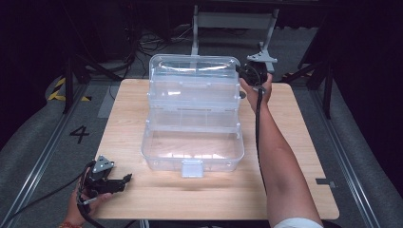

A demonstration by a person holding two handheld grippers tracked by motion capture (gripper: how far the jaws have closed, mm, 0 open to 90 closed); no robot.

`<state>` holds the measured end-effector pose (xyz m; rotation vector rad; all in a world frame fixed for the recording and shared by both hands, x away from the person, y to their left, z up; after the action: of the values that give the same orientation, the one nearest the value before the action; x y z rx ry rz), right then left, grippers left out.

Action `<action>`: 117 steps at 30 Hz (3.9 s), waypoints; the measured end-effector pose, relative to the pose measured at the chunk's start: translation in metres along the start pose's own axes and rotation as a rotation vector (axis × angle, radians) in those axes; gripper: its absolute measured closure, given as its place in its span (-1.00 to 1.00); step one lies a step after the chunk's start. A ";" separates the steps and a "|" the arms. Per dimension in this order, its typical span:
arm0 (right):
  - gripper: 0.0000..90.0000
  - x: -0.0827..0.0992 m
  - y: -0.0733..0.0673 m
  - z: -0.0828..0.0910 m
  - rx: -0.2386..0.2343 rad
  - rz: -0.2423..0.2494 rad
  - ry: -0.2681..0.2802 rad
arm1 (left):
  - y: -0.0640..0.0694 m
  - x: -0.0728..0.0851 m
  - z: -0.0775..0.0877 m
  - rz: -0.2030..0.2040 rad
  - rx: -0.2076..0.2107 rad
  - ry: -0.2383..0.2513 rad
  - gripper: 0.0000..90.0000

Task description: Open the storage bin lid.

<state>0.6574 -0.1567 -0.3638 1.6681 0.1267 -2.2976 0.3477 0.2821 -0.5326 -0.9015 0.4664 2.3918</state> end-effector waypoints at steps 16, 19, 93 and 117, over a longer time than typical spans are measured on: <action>0.76 0.014 0.004 -0.021 -0.011 0.006 -0.038 | 0.000 0.000 0.000 -0.001 -0.004 0.001 -0.66; 0.76 0.017 0.004 -0.026 -0.011 0.016 -0.049 | 0.000 0.000 0.000 0.000 -0.003 -0.001 -0.66; 0.90 0.036 0.010 0.001 -0.026 0.207 -0.140 | -0.001 0.000 0.000 -0.003 -0.002 -0.009 -0.66; 0.77 0.055 0.013 0.037 -0.066 0.275 -0.174 | -0.001 0.000 0.000 -0.003 -0.003 -0.009 -0.66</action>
<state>0.6120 -0.1884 -0.4023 1.3524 -0.0611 -2.1909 0.3483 0.2824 -0.5325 -0.8914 0.4581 2.3935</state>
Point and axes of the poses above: each handheld gripper's, and its own axes: z roughly backward along the jaws, x roughly out of its underside, y roughly to its right, the point moved 7 cm from there along -z, roughly forward along the jaws, and after that the axes turned 9 degrees about x, right-handed, at the moved point
